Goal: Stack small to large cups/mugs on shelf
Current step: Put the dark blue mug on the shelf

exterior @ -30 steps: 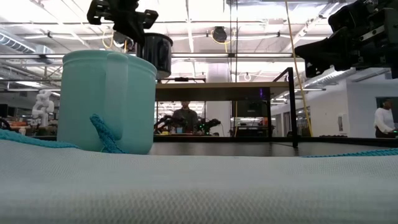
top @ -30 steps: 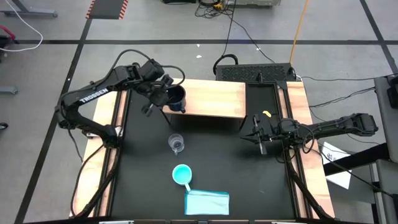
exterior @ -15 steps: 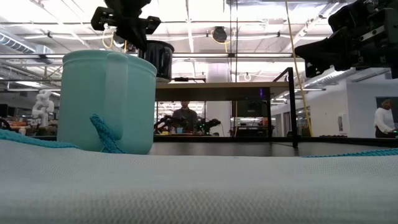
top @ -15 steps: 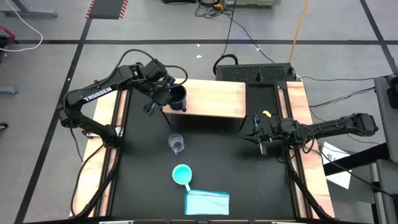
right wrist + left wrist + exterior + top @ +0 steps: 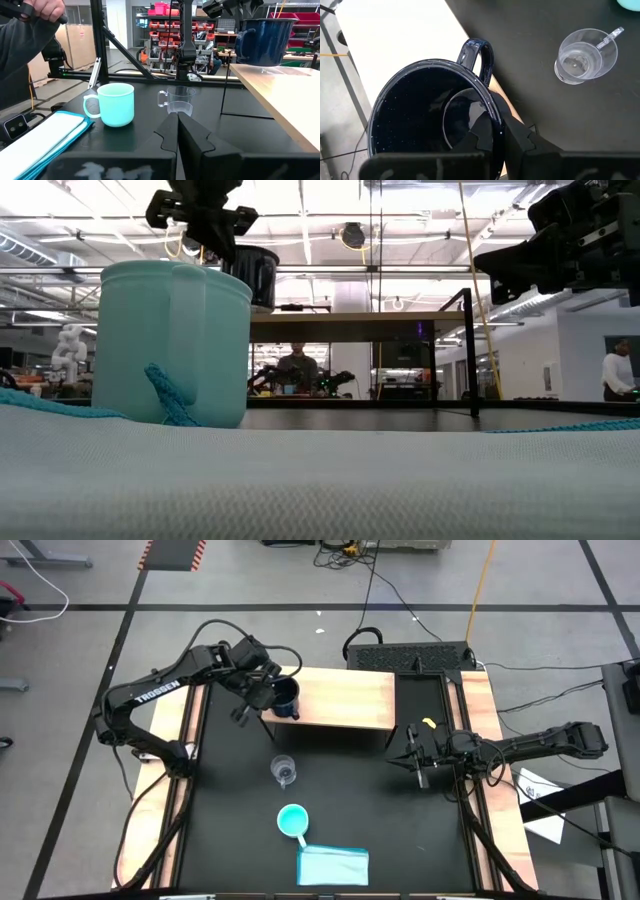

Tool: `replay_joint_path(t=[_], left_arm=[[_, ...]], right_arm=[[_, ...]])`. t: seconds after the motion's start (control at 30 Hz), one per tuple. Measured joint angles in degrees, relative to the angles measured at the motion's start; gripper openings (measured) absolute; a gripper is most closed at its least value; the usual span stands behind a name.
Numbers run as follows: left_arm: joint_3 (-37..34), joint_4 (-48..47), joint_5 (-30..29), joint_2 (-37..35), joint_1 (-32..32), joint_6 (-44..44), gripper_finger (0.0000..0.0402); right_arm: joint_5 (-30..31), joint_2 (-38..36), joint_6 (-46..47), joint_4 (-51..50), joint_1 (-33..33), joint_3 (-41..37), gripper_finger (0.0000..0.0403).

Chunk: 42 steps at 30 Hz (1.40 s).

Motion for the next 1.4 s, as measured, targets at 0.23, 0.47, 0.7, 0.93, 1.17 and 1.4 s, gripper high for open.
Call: replay_joint_path(t=[0.23,0.47,0.7,0.93,1.17,1.4], left_arm=[[-2.46,2.83,-0.27,-0.02,-0.02,-0.99,0.0015],[-3.3,3.57,-1.45,-0.02,0.09,-0.77,0.0015],[-3.3,3.44,-1.45,-0.02,0.09,-0.95,0.0015],[-3.3,3.38,-0.96,-0.02,0.15,-1.61,0.0015],[-3.3,3.38,0.14,-0.02,0.35,-2.3,0.0015],[-3.3,3.4,0.16,-0.02,0.37,-2.47,0.0015]], right_arm=[[-0.01,0.0,0.0,0.0,0.0,-0.02,0.0],[0.0,-0.01,0.0,0.0,0.0,-0.01,0.0],[-0.01,0.0,0.0,0.0,-0.01,-0.02,0.0],[0.01,-0.01,0.09,0.0,0.0,0.0,0.0],[0.0,-0.01,0.19,0.0,-0.01,-0.01,0.0],[0.01,0.0,0.2,0.0,-0.01,-0.02,0.0]])
